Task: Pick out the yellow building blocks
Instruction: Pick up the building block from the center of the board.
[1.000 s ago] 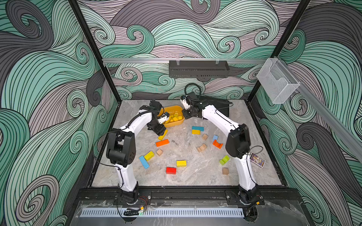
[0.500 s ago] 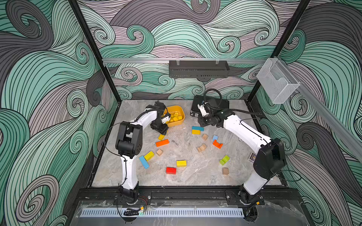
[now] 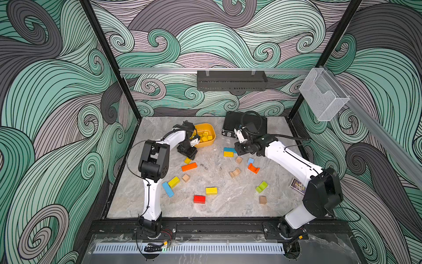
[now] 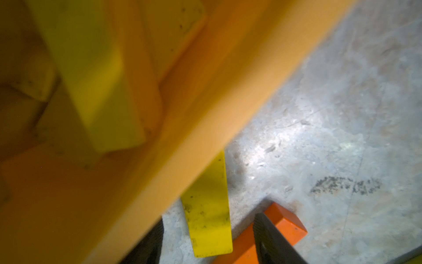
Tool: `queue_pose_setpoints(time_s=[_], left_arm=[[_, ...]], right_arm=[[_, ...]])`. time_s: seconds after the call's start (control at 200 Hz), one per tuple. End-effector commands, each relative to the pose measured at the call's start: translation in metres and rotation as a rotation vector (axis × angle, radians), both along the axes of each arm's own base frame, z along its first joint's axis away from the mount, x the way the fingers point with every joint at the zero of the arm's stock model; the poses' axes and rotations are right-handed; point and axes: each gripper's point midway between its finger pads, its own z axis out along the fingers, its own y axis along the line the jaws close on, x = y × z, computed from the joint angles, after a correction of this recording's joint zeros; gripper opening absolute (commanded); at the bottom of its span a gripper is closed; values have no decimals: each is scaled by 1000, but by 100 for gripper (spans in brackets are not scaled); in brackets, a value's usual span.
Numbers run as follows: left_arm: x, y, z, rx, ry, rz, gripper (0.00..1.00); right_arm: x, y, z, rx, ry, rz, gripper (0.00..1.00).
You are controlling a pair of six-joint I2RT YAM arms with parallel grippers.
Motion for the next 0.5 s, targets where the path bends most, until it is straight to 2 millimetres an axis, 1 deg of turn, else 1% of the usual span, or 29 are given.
queue_pose_setpoints(time_s=[0.0, 0.15, 0.3, 0.36, 0.495], left_arm=[[7, -4, -9, 8, -6, 4, 63], [6, -5, -15, 18, 7, 1, 61], [2, -6, -21, 40, 14, -4, 59], [1, -6, -23, 50, 12, -2, 55], [-1, -5, -25, 71, 6, 1, 43]], right_arm=[[1, -8, 7, 3, -31, -30, 41], [-3, -13, 3, -11, -26, -35, 41], [-4, -16, 3, -16, -30, -38, 41], [-3, -16, 3, -16, -33, -38, 41], [-2, -16, 3, -19, -35, -35, 41]])
